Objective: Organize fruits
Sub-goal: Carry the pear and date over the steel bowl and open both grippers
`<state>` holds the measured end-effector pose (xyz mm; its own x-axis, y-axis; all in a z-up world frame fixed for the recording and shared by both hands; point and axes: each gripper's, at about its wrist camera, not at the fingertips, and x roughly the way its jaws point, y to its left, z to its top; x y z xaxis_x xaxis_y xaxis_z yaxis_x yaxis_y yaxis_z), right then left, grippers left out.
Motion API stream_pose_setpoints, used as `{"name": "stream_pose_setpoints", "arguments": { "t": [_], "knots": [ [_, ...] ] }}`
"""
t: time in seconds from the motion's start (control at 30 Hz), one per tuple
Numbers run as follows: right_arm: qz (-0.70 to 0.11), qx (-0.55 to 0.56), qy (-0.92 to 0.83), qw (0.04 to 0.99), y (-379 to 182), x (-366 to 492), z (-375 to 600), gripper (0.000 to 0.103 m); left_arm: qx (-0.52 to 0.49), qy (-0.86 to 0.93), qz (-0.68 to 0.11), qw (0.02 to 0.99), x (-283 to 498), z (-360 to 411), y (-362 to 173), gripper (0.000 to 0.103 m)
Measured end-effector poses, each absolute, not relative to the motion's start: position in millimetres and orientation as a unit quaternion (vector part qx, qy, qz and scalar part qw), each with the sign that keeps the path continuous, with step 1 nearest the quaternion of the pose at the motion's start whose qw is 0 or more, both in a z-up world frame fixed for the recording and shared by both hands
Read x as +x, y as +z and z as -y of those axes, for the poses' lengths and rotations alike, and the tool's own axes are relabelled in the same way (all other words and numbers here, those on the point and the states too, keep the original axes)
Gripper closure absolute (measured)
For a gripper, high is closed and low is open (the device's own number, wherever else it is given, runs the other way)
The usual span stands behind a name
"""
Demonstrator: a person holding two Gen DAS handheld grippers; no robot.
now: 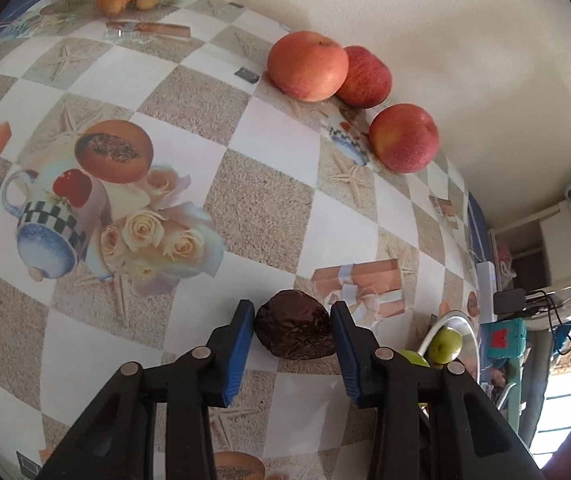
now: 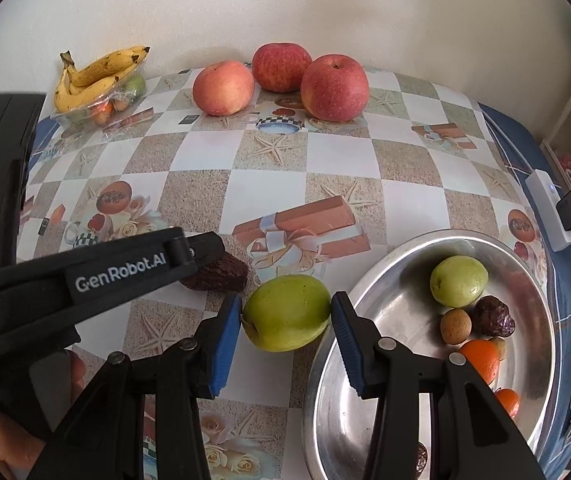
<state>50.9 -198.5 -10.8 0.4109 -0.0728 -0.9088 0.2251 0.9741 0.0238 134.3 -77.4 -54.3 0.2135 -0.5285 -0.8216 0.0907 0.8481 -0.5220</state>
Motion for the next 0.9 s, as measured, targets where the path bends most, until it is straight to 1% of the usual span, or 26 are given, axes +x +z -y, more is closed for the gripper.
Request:
{"name": "stream_pose_setpoints", "arguments": {
  "t": [0.13,0.27,0.43,0.5,0.57,0.6,0.67,0.8,0.83,0.87,0.9],
  "knots": [
    [-0.521,0.085,-0.086,0.845,1.0,42.1,203.0,0.055,-0.211,-0.237,-0.582,0.749,122.5,77.6,-33.3,0.061],
    [-0.501,0.102,-0.095,0.854,18.0,27.6,215.1,0.055,-0.204,-0.276,-0.579,0.739,103.6,95.7,-15.1,0.061],
    [-0.502,0.097,-0.137,0.849,22.4,2.5,239.5,0.055,-0.18,-0.305,-0.604,0.714,81.0,125.7,-17.9,0.061],
    [-0.512,0.102,-0.146,0.84,17.5,-7.7,251.1,0.055,-0.171,-0.308,-0.611,0.709,72.6,134.0,-20.6,0.058],
    [-0.521,0.106,-0.147,0.834,12.1,-14.9,257.9,0.055,-0.173,-0.318,-0.621,0.695,67.2,139.1,-24.0,0.045],
    [-0.526,0.108,-0.147,0.83,8.7,-18.1,260.4,0.054,-0.178,-0.323,-0.625,0.688,64.9,140.3,-25.6,0.042],
    [-0.539,0.106,-0.149,0.822,2.2,-23.2,263.1,0.054,-0.176,-0.319,-0.624,0.691,60.0,136.9,-24.0,0.042],
    [-0.539,0.11,-0.153,0.821,0.3,-31.1,264.7,0.054,-0.147,-0.282,-0.615,0.722,55.0,112.8,-16.4,0.041],
    [-0.535,0.112,-0.152,0.823,1.9,-32.8,263.1,0.054,-0.133,-0.264,-0.612,0.733,53.6,105.6,-15.5,0.032],
    [-0.534,0.113,-0.15,0.824,3.0,-34.8,261.2,0.054,-0.112,-0.241,-0.61,0.747,51.0,97.7,-14.0,0.017],
    [-0.534,0.112,-0.148,0.825,3.2,-35.3,259.5,0.054,-0.083,-0.212,-0.607,0.762,48.3,89.8,-13.1,0.01]
  ]
}}
